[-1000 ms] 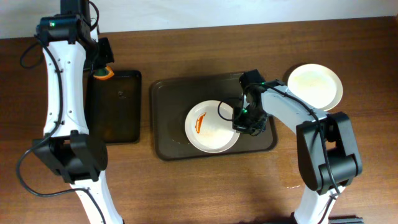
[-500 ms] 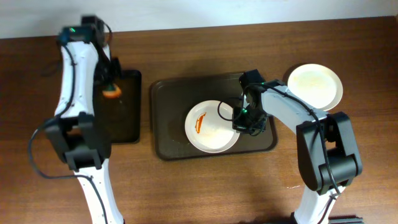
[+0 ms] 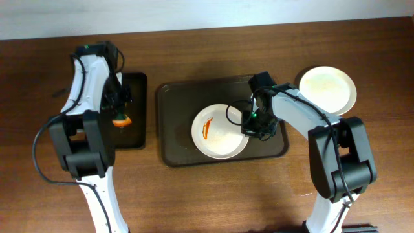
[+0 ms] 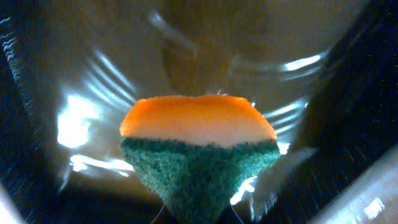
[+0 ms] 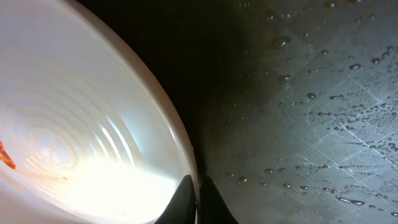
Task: Clean dirty plates on tray and stack at the side
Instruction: 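Lift the sponge and carry it to the remaining plate with the left gripper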
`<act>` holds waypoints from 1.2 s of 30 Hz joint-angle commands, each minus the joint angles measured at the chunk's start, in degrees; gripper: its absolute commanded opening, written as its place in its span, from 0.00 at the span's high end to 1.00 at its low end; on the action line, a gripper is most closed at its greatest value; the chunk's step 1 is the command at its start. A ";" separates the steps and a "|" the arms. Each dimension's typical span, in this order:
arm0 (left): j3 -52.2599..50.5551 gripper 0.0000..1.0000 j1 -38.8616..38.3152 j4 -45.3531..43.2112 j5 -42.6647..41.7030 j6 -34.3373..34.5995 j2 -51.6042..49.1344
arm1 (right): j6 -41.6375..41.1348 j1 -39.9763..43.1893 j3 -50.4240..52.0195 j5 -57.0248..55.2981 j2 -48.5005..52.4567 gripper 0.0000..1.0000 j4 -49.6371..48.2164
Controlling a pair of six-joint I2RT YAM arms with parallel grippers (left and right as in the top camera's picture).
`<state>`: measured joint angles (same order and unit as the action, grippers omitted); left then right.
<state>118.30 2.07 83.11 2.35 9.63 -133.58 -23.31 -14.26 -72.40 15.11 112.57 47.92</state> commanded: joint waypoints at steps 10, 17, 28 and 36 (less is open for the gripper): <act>27.15 1.00 -3.32 6.84 -14.73 -0.33 10.05 | 14.29 -0.46 0.83 9.77 1.33 0.96 -1.99; 12.31 1.00 -12.90 4.90 -16.55 0.15 10.05 | 4.98 -0.46 0.83 9.75 1.33 0.96 -8.35; -5.01 1.00 -23.28 -11.58 -16.55 6.88 10.05 | 1.53 -0.46 0.85 7.30 1.33 0.95 -8.31; -12.37 1.00 -28.72 -19.69 -16.55 7.72 9.62 | 1.57 -0.46 0.85 6.86 1.33 0.95 -7.63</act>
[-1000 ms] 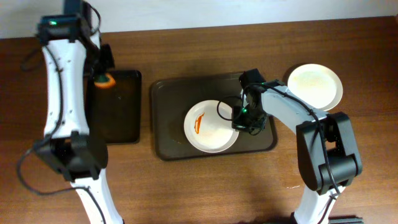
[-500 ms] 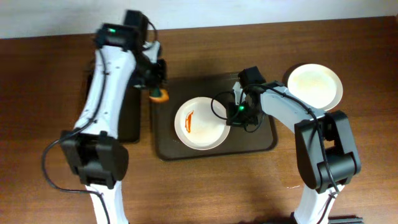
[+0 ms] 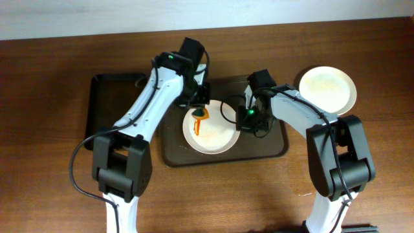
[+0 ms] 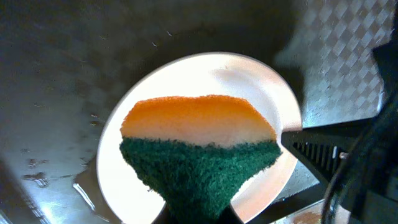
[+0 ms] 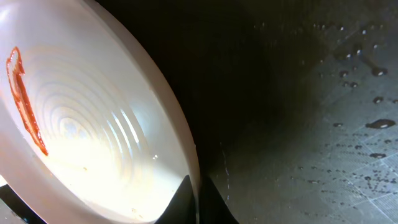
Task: Clean dirty plates on tray and stack at the side
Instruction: 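Lift the sponge and carry it to the remaining plate with the left gripper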
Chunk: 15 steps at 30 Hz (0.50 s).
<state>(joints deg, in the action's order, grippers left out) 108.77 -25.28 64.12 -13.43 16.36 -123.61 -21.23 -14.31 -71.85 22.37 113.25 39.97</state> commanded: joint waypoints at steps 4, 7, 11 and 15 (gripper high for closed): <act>-3.65 0.96 -2.82 -0.70 -0.76 0.98 -0.35 | -0.50 -0.42 0.31 -0.55 0.66 0.95 0.28; -3.72 0.98 -4.15 -0.68 -0.74 0.98 -0.35 | -0.50 -0.42 0.31 -0.52 0.66 0.95 0.28; -3.74 0.63 -5.64 -0.68 0.37 0.98 -0.42 | -0.50 -0.42 0.31 -0.52 0.66 0.95 0.76; -3.74 0.46 -5.70 -0.68 1.22 0.96 -0.39 | -0.50 -0.42 0.31 -0.52 0.66 0.95 1.16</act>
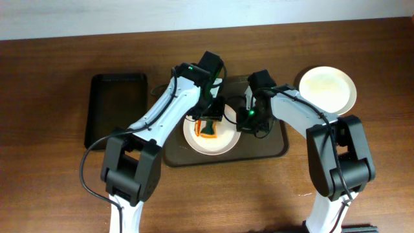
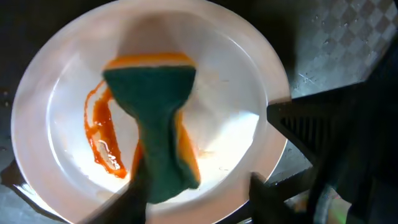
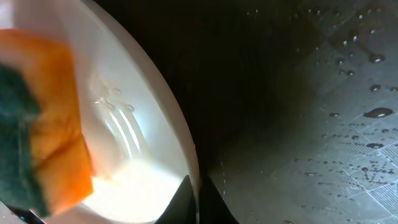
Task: Clean dirty plates on tray and stack at the side
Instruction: 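Lift the sponge and carry it to the remaining plate with the left gripper, then scrub the remaining plate with the sponge while the right gripper holds it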
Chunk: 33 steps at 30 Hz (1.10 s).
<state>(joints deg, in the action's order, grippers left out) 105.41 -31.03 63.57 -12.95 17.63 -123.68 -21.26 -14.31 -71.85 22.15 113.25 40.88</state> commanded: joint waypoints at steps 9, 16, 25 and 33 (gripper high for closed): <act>-0.37 0.61 0.04 0.42 5.55 -0.33 -0.44 | -0.48 -0.42 0.31 -0.31 0.66 0.95 0.83; -0.39 0.59 -0.70 0.50 2.78 -0.35 -3.28 | -0.46 -0.42 0.31 -0.33 0.66 0.94 0.81; -0.39 0.58 -2.36 0.26 7.02 -0.35 -4.33 | -0.46 -0.42 0.31 -0.31 0.66 0.94 0.72; -0.37 0.81 -2.58 1.44 6.29 -0.33 -7.54 | -0.44 -0.42 0.31 -0.33 0.66 0.91 1.29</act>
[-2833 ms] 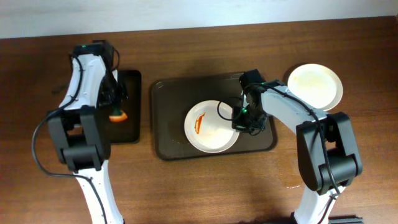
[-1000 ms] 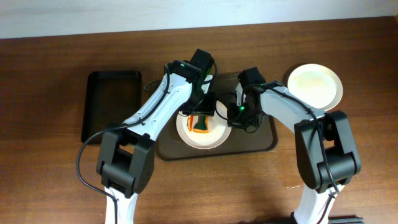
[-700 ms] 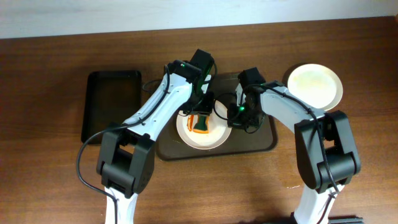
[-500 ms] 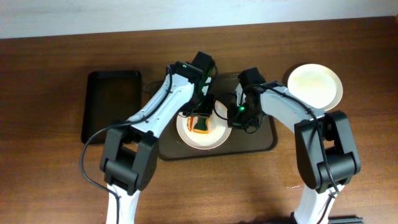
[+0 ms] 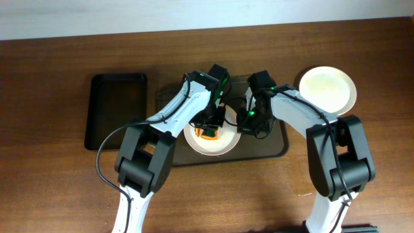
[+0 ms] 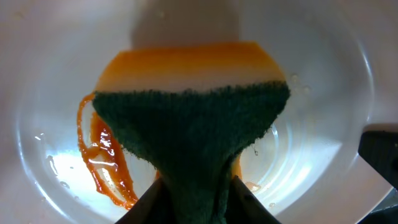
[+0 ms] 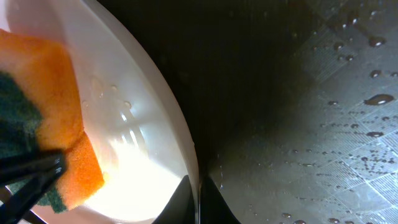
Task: Clean dirty plates on tray and stack at the side
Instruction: 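Scrub the remaining plate with the sponge while the right gripper holds it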
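A white dirty plate [image 5: 208,144] with an orange-red sauce streak [image 6: 102,163] lies on the dark brown tray [image 5: 272,147]. My left gripper [image 6: 194,198] is shut on an orange and green sponge [image 6: 189,106], which is pressed down into the plate; the sponge [image 5: 208,133] shows at the plate's middle in the overhead view. My right gripper [image 7: 199,198] is shut on the plate's right rim [image 7: 180,134], one finger on each side of it. From the right wrist the sponge [image 7: 46,118] fills the left part of the plate.
A clean cream plate [image 5: 327,89] sits on the wooden table to the right of the tray. A smaller black tray [image 5: 116,110] lies at the left. Water drops cover the brown tray's floor [image 7: 336,124].
The left gripper with the sponge has come lower and closer onto the plate, beside the sauce streak. The right gripper still pinches the rim in the same place.
The left gripper held the sponge over the small black tray while the right gripper gripped the plate's rim. Later the sponge hung above the plate, then sat in it beside the streak. Now it presses on the plate's middle.
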`<act>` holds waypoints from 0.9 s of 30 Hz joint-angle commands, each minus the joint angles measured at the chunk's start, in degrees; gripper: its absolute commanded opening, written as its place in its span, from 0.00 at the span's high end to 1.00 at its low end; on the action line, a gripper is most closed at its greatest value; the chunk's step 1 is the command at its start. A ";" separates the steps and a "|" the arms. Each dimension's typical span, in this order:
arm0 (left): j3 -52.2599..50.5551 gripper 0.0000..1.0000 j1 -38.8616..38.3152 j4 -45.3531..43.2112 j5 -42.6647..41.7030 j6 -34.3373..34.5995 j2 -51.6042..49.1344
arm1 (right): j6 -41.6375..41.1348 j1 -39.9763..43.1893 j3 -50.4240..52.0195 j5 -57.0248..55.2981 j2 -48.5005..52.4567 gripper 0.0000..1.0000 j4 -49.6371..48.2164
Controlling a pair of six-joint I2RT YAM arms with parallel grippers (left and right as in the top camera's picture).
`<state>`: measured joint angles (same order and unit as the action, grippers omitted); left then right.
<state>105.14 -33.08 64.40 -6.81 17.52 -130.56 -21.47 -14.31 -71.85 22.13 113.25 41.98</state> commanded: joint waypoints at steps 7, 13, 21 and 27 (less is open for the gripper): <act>0.15 1.00 -0.52 1.84 0.13 -0.20 2.38 | -0.22 -0.42 0.31 -0.33 0.66 0.90 0.20; -0.50 1.00 -0.55 -0.74 -7.30 -0.15 4.15 | -0.24 -0.42 0.31 -0.33 0.66 0.91 -0.07; -9.11 1.00 -1.07 -7.69 -7.48 5.62 4.15 | -0.24 -0.42 0.31 -0.33 0.66 0.91 0.00; -15.04 1.00 -1.05 -8.96 12.41 5.57 4.15 | -0.24 -0.42 0.31 -0.31 0.66 0.91 0.02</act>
<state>93.65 -33.43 53.12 -10.52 22.37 -125.51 -22.02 -14.31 -71.85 21.96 113.27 41.98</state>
